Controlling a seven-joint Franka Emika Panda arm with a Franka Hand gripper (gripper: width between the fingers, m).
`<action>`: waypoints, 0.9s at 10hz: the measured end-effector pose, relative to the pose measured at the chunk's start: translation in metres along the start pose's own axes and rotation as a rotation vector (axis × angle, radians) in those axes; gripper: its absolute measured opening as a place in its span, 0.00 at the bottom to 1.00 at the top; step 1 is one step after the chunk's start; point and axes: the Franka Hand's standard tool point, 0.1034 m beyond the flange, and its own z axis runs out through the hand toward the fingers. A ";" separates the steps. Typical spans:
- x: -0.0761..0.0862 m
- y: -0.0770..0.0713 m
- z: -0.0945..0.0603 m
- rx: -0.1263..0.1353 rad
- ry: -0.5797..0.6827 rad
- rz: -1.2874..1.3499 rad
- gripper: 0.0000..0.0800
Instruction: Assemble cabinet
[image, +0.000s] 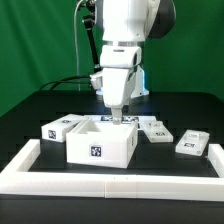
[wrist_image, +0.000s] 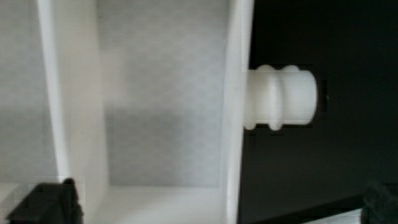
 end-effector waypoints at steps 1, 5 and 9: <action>0.002 -0.003 0.006 0.007 0.003 0.008 1.00; 0.007 -0.011 0.025 0.030 0.010 0.036 1.00; 0.006 -0.009 0.025 0.015 0.016 0.033 0.64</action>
Offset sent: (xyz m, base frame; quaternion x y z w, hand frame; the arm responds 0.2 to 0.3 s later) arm 0.0001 0.0050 -0.0163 -0.0102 0.0069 0.0236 0.9996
